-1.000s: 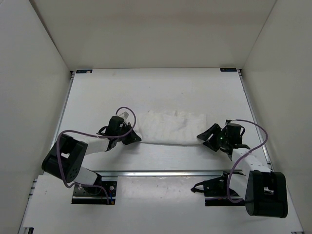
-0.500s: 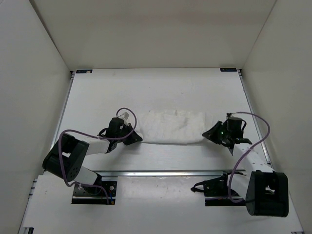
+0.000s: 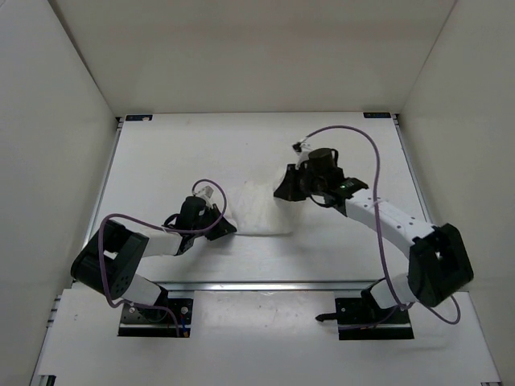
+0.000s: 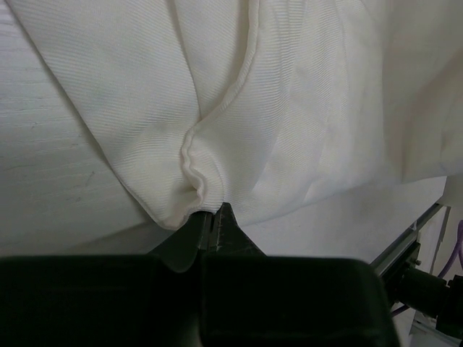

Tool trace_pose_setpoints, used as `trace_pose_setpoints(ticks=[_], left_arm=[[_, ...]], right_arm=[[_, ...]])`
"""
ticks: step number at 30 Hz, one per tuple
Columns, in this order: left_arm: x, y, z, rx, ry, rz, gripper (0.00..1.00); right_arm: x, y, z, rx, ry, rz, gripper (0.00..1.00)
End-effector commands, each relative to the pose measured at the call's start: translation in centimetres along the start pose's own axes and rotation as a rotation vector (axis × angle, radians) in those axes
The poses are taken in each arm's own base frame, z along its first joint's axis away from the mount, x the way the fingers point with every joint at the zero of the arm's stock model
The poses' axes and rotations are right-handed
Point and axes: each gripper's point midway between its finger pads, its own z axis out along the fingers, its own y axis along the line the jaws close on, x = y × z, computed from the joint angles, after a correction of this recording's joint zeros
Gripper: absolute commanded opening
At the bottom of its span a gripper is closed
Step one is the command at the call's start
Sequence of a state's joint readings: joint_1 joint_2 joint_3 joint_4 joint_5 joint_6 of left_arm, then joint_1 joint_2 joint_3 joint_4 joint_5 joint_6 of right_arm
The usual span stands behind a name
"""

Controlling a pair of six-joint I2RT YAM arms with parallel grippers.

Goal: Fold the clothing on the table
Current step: Fold the skirt

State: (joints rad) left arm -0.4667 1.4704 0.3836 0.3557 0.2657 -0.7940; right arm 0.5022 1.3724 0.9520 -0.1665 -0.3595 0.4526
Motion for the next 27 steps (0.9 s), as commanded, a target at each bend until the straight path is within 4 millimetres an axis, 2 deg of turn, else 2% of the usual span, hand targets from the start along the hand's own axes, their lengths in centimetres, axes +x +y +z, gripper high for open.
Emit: trace_pose_setpoints(ticks=[1, 3, 4, 5, 9, 13, 16, 17, 18, 19, 21, 23, 25, 27], left_arm=[[1.4, 2.4, -0.5, -0.083, 0.018, -0.010, 0.00], [1.1, 2.3, -0.6, -0.081, 0.007, -0.012, 0.00], [1.2, 2.3, -0.6, -0.078, 0.010, -0.005, 0.00], [1.3, 2.4, -0.6, -0.084, 0.009, -0.005, 0.00], [1.5, 2.6, -0.7, -0.084, 0.013, -0.018, 0.00], [1.5, 2.6, -0.7, -0.085, 0.010, -0.011, 0.00], [1.7, 2.5, -0.6, -0.080, 0.014, -0.017, 0.00], [1.8, 2.2, -0.7, -0.069, 0.019, -0.015, 0.00], [2.1, 2.7, -0.7, -0.083, 0.023, -0.015, 0.00], [1.9, 2.2, -0.7, -0.068, 0.022, -0.015, 0.00], [1.7, 2.4, -0.7, -0.074, 0.013, -0.021, 0.00], [1.7, 2.4, -0.8, -0.073, 0.012, -0.022, 0.00], [1.5, 2.3, -1.1, -0.068, 0.001, -0.025, 0.00], [1.4, 2.4, -1.3, -0.062, -0.003, -0.039, 0.09]], right_arm=[[0.0, 2.9, 2.6, -0.066, 0.018, -0.075, 0.00], [1.4, 4.3, 4.6, -0.096, 0.056, -0.078, 0.00], [2.2, 4.2, 5.4, -0.100, 0.081, -0.071, 0.00], [2.6, 5.0, 6.0, -0.117, 0.088, -0.077, 0.00], [4.6, 6.2, 8.6, -0.157, 0.164, -0.083, 0.00], [6.7, 7.0, 10.2, -0.182, 0.236, -0.086, 0.00], [6.5, 7.8, 11.2, -0.211, 0.248, -0.090, 0.00], [7.2, 7.8, 11.5, -0.219, 0.274, -0.082, 0.00], [7.0, 8.1, 11.8, -0.223, 0.274, -0.088, 0.00], [7.6, 8.0, 12.0, -0.229, 0.303, -0.082, 0.00], [7.7, 8.5, 12.4, -0.240, 0.317, -0.084, 0.00], [7.9, 8.7, 12.4, -0.249, 0.326, -0.094, 0.04], [8.3, 8.9, 12.1, -0.250, 0.327, -0.100, 0.17], [7.3, 9.7, 11.3, -0.277, 0.300, -0.115, 0.26]])
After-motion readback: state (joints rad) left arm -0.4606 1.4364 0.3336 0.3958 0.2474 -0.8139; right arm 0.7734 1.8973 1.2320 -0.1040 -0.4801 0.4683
